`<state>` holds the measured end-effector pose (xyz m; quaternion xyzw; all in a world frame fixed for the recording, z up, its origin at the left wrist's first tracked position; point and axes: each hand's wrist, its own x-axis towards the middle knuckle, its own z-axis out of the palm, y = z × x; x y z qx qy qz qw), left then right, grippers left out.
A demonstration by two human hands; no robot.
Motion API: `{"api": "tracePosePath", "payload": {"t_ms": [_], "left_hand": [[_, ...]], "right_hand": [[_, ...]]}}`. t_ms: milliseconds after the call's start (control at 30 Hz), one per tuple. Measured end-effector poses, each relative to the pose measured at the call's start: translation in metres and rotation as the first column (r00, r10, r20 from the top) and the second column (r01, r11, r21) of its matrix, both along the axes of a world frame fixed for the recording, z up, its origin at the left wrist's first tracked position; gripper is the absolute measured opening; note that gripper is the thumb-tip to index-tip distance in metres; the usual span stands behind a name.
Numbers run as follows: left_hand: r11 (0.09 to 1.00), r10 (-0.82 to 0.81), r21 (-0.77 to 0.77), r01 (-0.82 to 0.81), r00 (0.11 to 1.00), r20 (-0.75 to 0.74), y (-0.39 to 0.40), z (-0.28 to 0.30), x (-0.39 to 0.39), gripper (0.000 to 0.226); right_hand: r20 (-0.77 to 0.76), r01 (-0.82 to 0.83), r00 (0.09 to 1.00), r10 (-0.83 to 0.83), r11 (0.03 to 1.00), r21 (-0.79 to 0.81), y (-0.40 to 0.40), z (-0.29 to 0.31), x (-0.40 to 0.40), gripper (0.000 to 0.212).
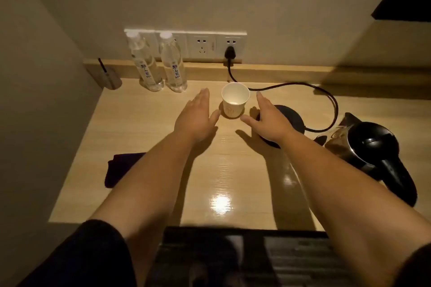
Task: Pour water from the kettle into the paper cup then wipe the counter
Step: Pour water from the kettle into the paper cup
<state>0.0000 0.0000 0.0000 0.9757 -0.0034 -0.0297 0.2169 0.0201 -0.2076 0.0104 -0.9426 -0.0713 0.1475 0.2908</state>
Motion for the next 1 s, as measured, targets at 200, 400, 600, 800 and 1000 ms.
{"api": "tracePosePath", "payload": {"t_ms": [200,400,600,800,1000], "left_hand": [[0.953,0.021,-0.298,-0.054,0.993,-0.112,-0.011,-0.028,0.034,0.068],[0.833,-0.081,-0.551,0.046,0.996,-0.039,-0.018,-0.044,0.048,0.056],[0.795,-0.07,-0.605,0.044,0.997,-0.02,-0.018,-0.046,0.022,0.054],[0.812,-0.073,-0.583,0.029,0.996,-0.053,-0.03,-0.032,-0.042,0.056],[0.838,-0.053,-0.545,-0.021,0.991,-0.121,-0.048,-0.019,-0.111,0.058]], "right_hand": [[-0.062,0.112,0.993,-0.101,0.972,0.206,0.013,-0.023,0.023,0.094],[-0.068,0.125,0.992,-0.106,0.884,0.45,0.018,-0.047,0.039,0.068],[-0.078,0.119,0.993,-0.092,0.861,0.494,0.014,-0.047,0.021,0.064],[-0.123,0.146,0.988,-0.095,0.837,0.528,0.003,-0.033,-0.046,0.065],[-0.16,0.146,0.984,-0.072,0.843,0.517,-0.012,-0.021,-0.11,0.068]]}}
